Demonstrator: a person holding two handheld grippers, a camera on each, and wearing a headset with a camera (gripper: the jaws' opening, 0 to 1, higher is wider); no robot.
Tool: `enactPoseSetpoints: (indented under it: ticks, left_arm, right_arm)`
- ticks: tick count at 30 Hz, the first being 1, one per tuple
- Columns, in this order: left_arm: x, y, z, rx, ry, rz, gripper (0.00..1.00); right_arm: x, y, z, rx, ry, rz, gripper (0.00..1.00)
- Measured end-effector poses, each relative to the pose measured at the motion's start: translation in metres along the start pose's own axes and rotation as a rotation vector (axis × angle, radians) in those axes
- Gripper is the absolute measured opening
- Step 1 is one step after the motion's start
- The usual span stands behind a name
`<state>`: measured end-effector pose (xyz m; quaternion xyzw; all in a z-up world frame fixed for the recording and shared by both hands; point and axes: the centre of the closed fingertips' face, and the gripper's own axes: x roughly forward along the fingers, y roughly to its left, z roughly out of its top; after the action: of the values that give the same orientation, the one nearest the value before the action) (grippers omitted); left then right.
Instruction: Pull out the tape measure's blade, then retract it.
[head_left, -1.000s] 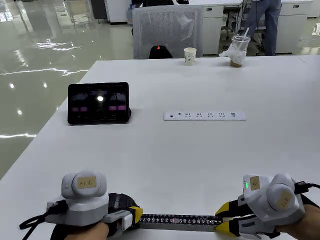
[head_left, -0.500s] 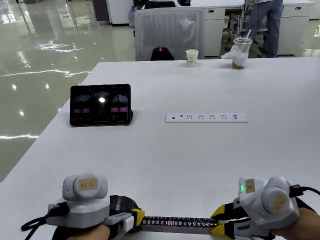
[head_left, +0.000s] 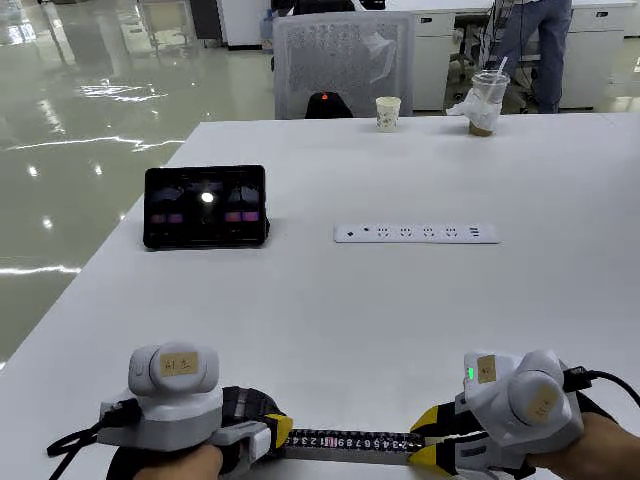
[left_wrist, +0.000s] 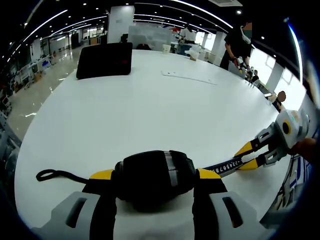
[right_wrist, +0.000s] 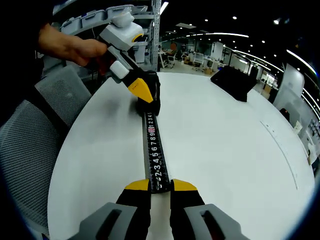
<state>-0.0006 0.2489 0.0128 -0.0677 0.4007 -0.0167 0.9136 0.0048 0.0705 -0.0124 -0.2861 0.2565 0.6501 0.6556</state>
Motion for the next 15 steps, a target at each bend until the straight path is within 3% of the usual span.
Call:
enactPoseSetpoints:
  ticks: [15]
  left_arm:
    - [0.0, 0.0, 0.0, -0.003, 0.002, -0.007, 0.56]
  right_arm:
    - [0.011, 0.002, 0.011, -0.006, -0.011, 0.005, 0.11]
